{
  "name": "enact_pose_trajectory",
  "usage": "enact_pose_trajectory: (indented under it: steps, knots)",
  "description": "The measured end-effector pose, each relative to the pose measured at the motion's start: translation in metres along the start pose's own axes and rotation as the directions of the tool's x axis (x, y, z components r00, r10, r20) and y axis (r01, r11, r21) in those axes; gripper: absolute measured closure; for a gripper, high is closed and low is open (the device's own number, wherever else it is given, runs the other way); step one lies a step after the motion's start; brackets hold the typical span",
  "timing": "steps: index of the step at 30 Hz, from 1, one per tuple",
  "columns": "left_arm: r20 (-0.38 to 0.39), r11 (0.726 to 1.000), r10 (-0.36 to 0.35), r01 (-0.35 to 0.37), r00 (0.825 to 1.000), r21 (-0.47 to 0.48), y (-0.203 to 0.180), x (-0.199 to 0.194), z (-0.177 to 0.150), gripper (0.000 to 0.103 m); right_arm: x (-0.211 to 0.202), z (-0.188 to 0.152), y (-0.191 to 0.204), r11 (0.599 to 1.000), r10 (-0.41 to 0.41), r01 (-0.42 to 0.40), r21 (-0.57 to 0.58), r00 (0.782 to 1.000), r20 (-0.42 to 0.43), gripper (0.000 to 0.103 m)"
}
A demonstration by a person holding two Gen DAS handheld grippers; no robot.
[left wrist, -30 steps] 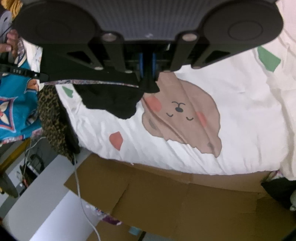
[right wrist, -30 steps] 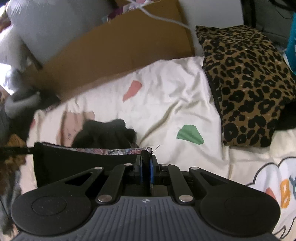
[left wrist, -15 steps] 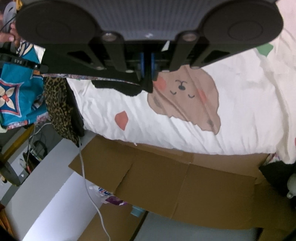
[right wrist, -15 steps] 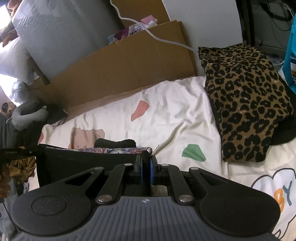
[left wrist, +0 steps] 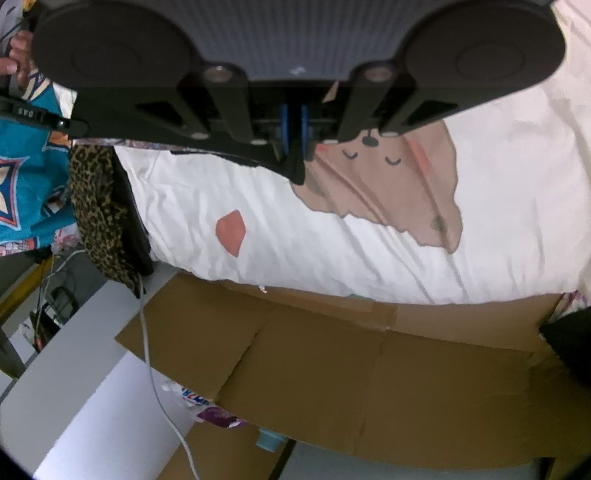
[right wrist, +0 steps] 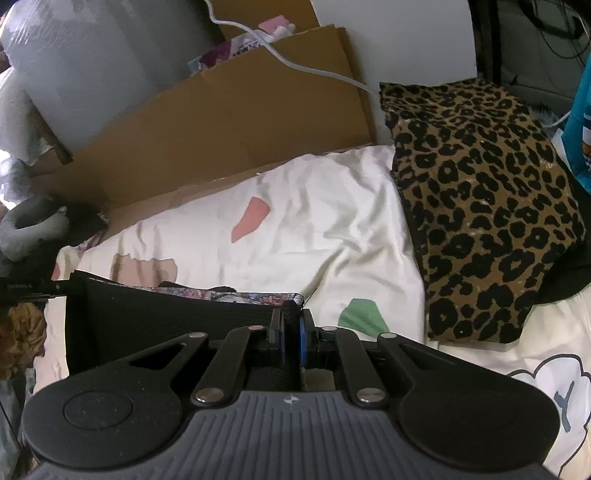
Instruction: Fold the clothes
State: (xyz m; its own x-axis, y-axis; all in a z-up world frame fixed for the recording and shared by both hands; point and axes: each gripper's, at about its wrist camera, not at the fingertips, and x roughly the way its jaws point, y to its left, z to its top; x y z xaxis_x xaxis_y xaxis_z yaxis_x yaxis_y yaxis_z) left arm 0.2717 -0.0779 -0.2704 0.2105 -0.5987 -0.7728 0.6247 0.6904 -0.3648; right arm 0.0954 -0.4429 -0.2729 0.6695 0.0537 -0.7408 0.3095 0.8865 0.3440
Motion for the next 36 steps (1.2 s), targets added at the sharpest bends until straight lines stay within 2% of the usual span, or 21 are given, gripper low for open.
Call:
enact_pose_trajectory:
  steps: [12, 22, 31, 36]
  knots:
    - [-0.044, 1.0, 0.016, -0.016, 0.999, -0.002, 0.005, 0.034, 0.012, 0.096, 0.023, 0.01, -0.012, 1.0, -0.015, 0.015, 0.0, 0.999, -0.046, 0.097]
    - [-0.116, 0.998, 0.048, -0.051, 0.992, -0.023, 0.017, 0.074, 0.008, 0.096, 0.054, 0.01, -0.022, 0.999, -0.037, 0.037, -0.004, 0.994, -0.107, 0.097]
    - [-0.088, 0.999, 0.037, -0.039, 0.995, -0.013, 0.013, 0.064, 0.017, 0.096, 0.049, 0.015, -0.025, 1.0, -0.027, 0.028, 0.003, 0.996, -0.082, 0.097]
    - [-0.101, 0.998, 0.066, -0.065, 0.993, 0.01, 0.008, 0.075, 0.017, 0.096, 0.053, 0.016, -0.025, 0.999, -0.046, 0.047, 0.005, 0.994, -0.098, 0.097]
